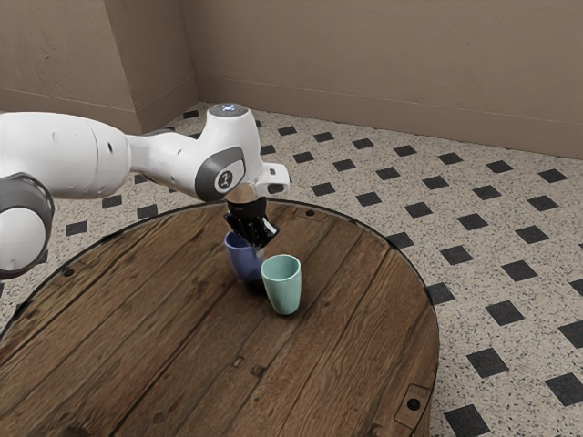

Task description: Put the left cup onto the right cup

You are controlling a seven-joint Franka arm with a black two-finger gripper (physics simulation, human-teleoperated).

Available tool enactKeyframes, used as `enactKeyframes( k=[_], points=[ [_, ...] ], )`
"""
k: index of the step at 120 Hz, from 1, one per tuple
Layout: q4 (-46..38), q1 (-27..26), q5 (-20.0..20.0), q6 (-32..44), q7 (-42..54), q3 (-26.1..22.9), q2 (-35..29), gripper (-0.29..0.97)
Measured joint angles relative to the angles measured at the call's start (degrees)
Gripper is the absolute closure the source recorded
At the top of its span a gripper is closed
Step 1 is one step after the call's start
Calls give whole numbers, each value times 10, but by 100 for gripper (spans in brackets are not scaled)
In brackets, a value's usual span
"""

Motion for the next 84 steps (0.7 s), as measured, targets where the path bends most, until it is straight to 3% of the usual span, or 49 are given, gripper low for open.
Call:
enactKeyframes(
  k=[84],
  points=[
    [-4, -11, 15, -72, -9, -6, -101, 78]
  ],
)
